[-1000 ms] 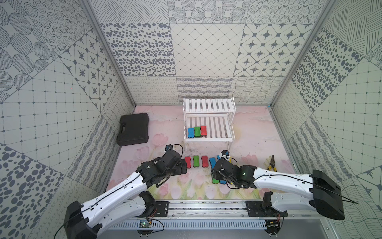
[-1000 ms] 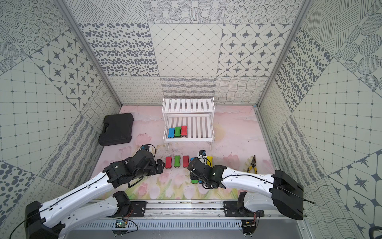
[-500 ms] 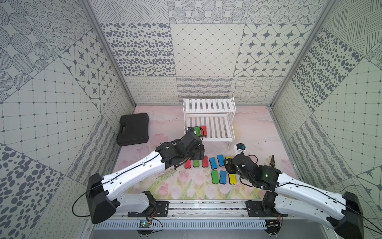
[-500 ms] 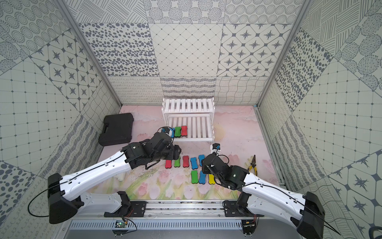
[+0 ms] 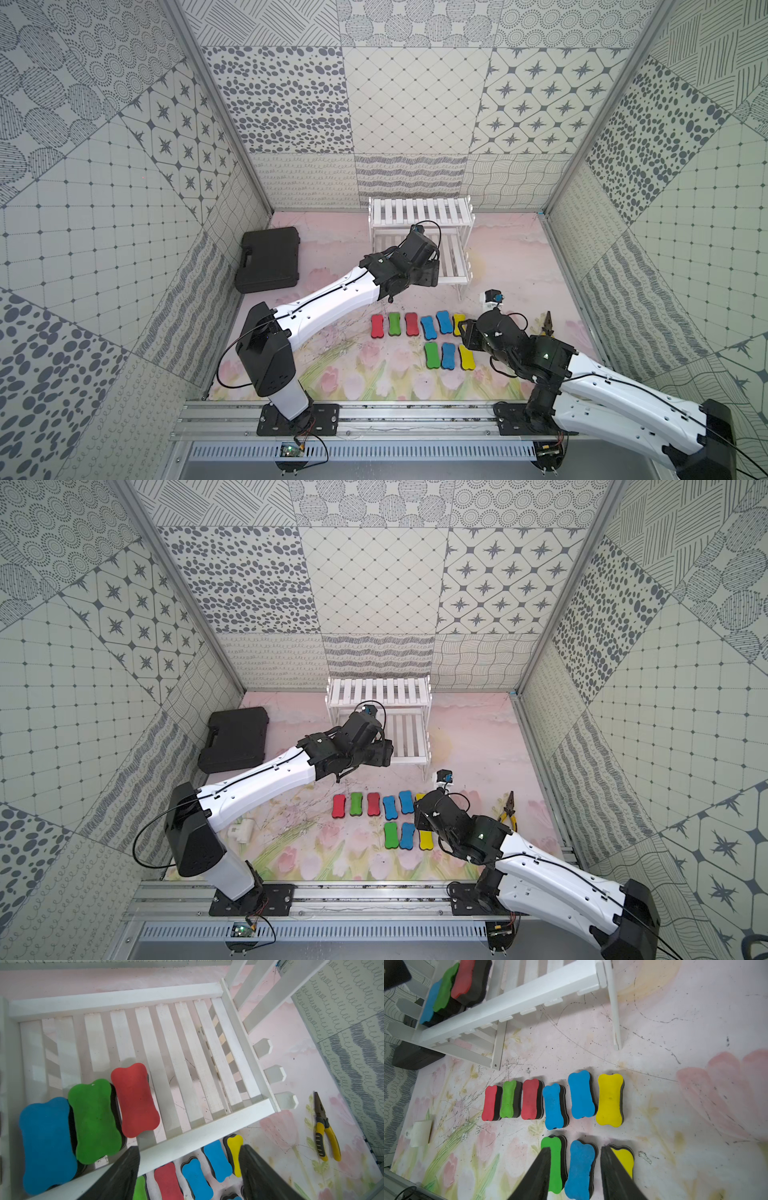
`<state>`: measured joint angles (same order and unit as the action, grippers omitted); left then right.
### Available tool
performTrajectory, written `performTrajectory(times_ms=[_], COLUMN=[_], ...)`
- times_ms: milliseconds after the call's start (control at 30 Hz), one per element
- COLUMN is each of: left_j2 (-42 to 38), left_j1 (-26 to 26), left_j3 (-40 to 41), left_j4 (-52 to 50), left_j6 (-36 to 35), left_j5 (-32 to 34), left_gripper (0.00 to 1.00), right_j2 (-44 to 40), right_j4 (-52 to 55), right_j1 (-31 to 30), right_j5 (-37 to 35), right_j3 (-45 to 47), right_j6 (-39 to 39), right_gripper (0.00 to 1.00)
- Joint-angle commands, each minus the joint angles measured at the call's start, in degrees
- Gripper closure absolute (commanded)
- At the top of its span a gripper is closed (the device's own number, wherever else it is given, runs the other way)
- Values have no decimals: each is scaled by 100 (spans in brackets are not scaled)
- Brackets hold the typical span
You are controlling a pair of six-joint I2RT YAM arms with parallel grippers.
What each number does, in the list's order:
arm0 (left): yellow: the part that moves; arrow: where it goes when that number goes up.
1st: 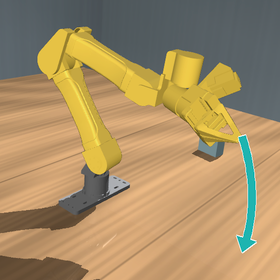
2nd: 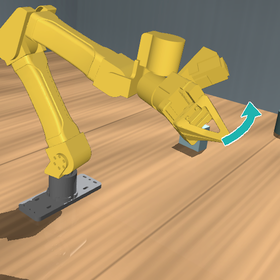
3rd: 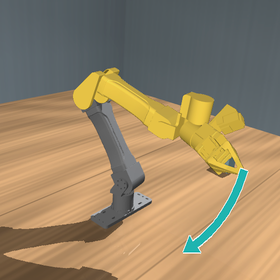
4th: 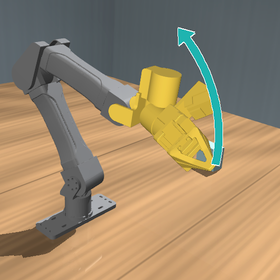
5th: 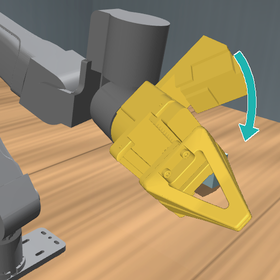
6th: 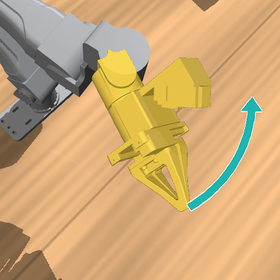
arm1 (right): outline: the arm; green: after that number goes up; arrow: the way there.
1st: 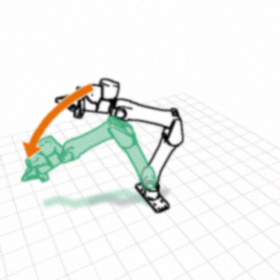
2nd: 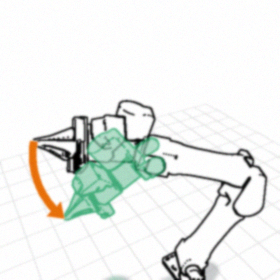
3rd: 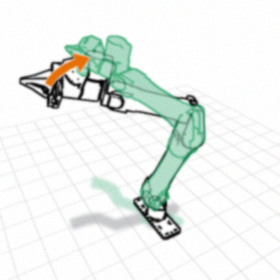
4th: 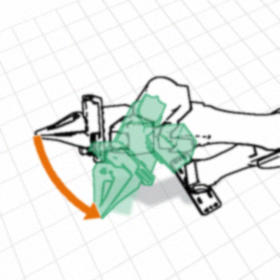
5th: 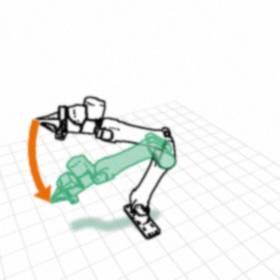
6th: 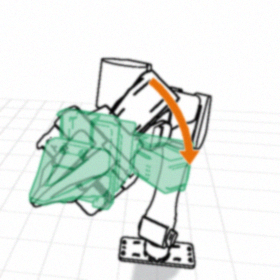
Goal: Remove the whiteboard erasers from the shelf
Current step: Pick up the whiteboard eraser from the shelf.
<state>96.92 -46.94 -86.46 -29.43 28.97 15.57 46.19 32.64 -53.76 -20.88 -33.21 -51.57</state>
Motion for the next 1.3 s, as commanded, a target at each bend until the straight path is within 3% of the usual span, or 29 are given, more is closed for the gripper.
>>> performTrajectory(times_ms=[0, 467, 967, 1267], left_j2=[296, 631, 709, 656], left_j1=[87, 202, 86, -8], left_j3=[-178, -47, -23, -518], left_j4=[531, 626, 539, -19], left_j6=[-372, -202, -102, -137], left_j5=[-28, 531, 52, 511], left_gripper=[21, 23, 26, 26], right_j2=[-100, -214, -330, -348], right_j4=[-21, -13, -4, -8], right_j1=[81, 285, 375, 428], right_j5=[-48, 96, 146, 155], right_j3=[78, 113, 144, 192], right_j6=[75, 103, 99, 90], right_gripper=[57, 57, 57, 57])
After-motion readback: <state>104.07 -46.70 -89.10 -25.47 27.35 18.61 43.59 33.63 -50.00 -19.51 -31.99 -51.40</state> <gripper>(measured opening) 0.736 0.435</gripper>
